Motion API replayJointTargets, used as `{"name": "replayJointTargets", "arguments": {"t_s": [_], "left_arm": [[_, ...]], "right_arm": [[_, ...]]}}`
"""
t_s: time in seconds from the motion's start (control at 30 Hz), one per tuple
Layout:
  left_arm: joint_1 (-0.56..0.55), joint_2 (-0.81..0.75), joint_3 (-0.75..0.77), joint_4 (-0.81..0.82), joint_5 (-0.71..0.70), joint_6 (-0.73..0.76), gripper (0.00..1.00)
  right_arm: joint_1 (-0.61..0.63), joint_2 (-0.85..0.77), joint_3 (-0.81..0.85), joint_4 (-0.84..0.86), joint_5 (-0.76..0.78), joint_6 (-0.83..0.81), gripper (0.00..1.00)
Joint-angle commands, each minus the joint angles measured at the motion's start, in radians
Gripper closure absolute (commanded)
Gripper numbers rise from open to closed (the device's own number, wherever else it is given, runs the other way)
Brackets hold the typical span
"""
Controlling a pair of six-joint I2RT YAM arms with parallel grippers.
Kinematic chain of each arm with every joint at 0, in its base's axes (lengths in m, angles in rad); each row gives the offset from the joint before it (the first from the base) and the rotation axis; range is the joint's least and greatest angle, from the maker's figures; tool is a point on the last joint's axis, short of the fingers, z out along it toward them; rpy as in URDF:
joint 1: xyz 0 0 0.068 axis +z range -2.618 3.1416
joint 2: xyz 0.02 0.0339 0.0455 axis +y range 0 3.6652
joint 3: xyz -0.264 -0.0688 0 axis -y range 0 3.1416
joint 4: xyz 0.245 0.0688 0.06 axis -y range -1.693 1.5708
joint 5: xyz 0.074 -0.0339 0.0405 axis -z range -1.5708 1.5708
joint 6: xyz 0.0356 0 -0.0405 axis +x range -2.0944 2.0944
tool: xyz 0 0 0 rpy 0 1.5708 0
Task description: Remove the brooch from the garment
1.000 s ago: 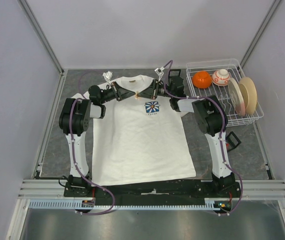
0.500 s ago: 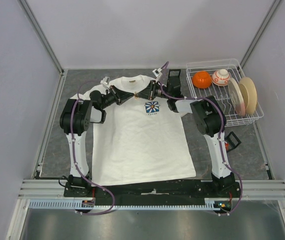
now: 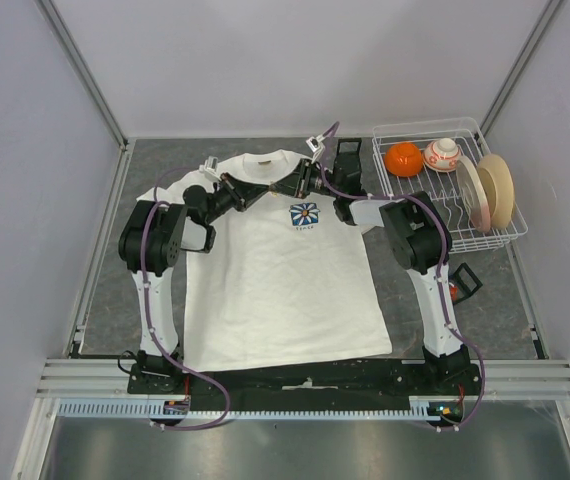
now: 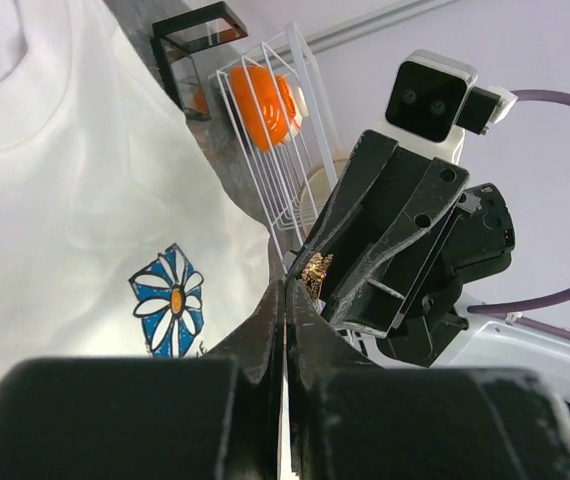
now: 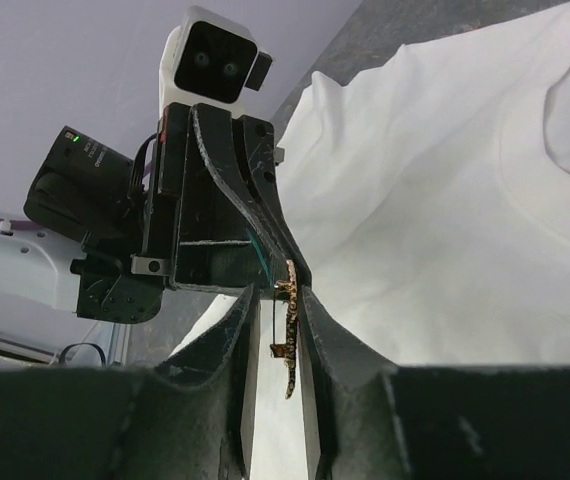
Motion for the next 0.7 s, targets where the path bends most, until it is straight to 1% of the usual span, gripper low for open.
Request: {"name": "replayJointTargets", "arguments": {"t_s": [0.0, 0.03, 0.07, 0.13, 0.23, 0.27, 0.47, 0.53, 0.57, 0.67], "left_arm": [[-0.041, -0.068, -0.009, 0.165, 0.003, 0.122, 0.98], [-0.041, -0.072, -0.008, 0.11, 0.004, 0.141, 0.98], [-0.041, -0.086, -0.005, 0.076, 0.004, 0.162, 0.98], [-0.041, -0.1, -0.006, -0.002, 0.0, 0.223, 0.98], [-0.041, -0.122, -0.008, -0.047, 0.0, 0.266, 0.98], [-0.041, -0.129, -0.008, -0.055, 0.001, 0.28, 0.98], [-0.041, -0.14, -0.005, -0.067, 0.02, 0.306, 0.98], [-0.041, -0.139, 0.0, -0.061, 0.033, 0.309, 0.98], [-0.041, -0.139, 0.005, -0.065, 0.039, 0.314, 0.98], [-0.041, -0.135, 0.018, -0.09, 0.055, 0.328, 0.98]], "right_arm": [[0.037, 0.006, 0.022, 0.191, -0.02, 0.101, 0.66], [0.037, 0.008, 0.023, 0.194, -0.017, 0.113, 0.63], [0.037, 0.005, 0.022, 0.199, -0.015, 0.118, 0.57], [0.032, 0.003, 0.014, 0.22, -0.008, 0.135, 0.52], [0.023, -0.013, -0.005, 0.263, 0.008, 0.165, 0.44], [0.02, -0.02, -0.008, 0.246, 0.012, 0.149, 0.4], [-0.004, -0.073, -0.051, 0.104, 0.061, 0.032, 0.31], [-0.023, -0.081, -0.066, 0.099, 0.066, 0.026, 0.3], [-0.027, -0.083, -0.074, 0.114, 0.068, 0.032, 0.28], [-0.041, -0.078, -0.084, 0.151, 0.061, 0.063, 0.27]]}}
